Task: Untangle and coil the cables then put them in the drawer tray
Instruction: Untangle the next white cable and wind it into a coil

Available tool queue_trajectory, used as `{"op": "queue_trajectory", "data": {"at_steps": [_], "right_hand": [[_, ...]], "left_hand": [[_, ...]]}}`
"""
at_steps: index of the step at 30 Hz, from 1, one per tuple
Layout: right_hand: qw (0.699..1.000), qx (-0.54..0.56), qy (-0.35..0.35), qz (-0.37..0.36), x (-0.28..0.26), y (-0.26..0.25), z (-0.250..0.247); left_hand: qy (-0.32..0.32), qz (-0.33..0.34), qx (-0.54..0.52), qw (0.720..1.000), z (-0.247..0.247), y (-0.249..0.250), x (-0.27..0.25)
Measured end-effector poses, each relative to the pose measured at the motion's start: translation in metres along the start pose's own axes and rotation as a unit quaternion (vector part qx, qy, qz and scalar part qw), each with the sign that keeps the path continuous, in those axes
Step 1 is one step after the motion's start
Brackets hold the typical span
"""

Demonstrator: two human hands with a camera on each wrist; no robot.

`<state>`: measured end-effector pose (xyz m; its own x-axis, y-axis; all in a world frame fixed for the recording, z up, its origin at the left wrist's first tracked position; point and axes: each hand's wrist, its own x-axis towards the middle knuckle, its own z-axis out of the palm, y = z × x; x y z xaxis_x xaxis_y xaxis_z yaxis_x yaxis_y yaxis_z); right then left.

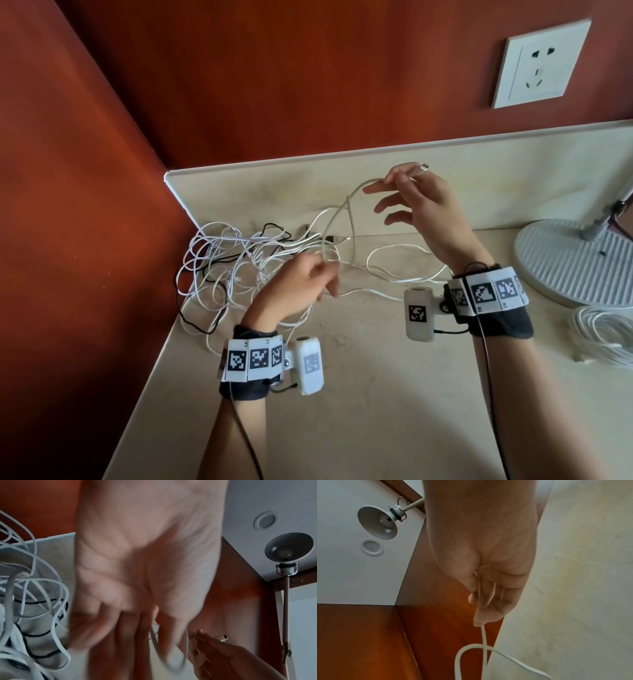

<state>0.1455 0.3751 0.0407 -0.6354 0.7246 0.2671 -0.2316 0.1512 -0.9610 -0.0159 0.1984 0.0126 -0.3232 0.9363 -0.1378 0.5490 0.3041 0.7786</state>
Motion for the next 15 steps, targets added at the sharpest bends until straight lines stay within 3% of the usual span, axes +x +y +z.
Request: {"op": "queue_trajectory", "data": {"at_steps": [1,2,3,6,8,12,15], "right_hand": [[1.000,0.010,-0.020,-0.002,0.000,0.000,0.003],[0.999,0.016,-0.039,0.000,-0.001,0.000,0.005],[0.998,0.018,-0.059,0.004,-0.001,0.001,0.006],[0.992,0.010,-0.120,0.027,-0.003,0.001,0.007],[0.985,0.011,-0.166,0.049,-0.006,0.001,0.007],[0.970,0.044,-0.220,0.093,-0.007,0.003,0.012],[0.969,0.018,-0.204,0.137,-0.007,0.007,0.015]], "left_hand": [[-0.051,-0.013,0.029,0.998,0.003,0.001,-0.002],[-0.062,-0.021,0.050,0.997,0.005,0.000,-0.003],[-0.032,-0.022,0.062,0.997,0.006,0.000,-0.003],[0.173,-0.009,0.081,0.982,0.002,-0.002,-0.001],[0.252,0.047,0.086,0.963,-0.004,-0.003,0.000],[0.227,0.178,0.102,0.952,-0.006,-0.003,0.007],[0.225,0.165,0.096,0.955,0.002,-0.006,0.009]]}}
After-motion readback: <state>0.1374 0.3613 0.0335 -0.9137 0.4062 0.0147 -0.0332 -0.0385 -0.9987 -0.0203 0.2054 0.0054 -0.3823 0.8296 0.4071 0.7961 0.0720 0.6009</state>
